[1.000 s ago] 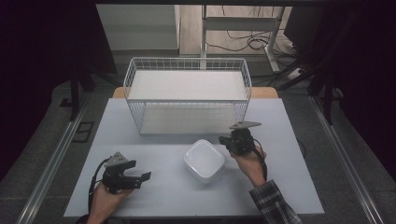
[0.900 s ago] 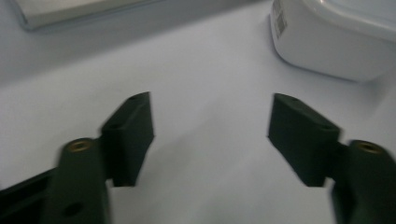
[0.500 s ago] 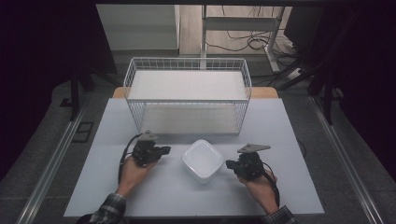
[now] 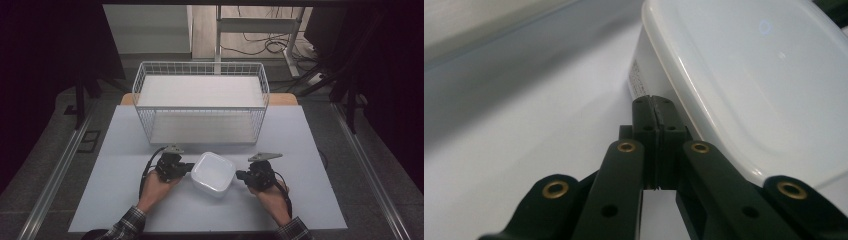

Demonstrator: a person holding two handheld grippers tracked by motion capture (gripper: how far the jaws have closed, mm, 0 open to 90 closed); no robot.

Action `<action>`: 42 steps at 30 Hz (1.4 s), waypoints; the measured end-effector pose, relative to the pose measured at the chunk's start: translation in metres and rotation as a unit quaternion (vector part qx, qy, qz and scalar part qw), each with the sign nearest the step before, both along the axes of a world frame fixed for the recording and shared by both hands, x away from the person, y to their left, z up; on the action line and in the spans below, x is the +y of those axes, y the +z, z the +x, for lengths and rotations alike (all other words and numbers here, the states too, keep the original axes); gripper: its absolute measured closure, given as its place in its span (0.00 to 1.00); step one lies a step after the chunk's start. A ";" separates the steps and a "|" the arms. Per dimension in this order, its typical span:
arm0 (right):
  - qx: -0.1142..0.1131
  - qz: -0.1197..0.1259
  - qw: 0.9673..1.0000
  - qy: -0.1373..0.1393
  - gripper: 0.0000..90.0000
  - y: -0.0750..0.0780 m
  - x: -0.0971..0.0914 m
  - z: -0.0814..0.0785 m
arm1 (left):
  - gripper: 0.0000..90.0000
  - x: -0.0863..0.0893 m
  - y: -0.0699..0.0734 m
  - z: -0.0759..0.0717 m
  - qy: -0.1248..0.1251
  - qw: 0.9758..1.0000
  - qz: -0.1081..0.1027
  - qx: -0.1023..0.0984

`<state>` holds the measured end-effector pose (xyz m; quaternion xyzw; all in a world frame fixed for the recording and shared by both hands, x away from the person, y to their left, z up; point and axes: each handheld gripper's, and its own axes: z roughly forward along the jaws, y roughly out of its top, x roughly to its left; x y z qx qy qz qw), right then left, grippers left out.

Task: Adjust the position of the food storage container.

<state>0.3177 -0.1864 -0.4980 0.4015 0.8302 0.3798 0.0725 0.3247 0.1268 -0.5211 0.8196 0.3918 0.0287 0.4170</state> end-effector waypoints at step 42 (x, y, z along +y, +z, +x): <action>-0.081 -0.034 0.995 0.056 0.07 -0.005 -0.013 -0.030 | 0.09 0.068 -0.010 -0.079 0.071 0.997 0.015 -0.038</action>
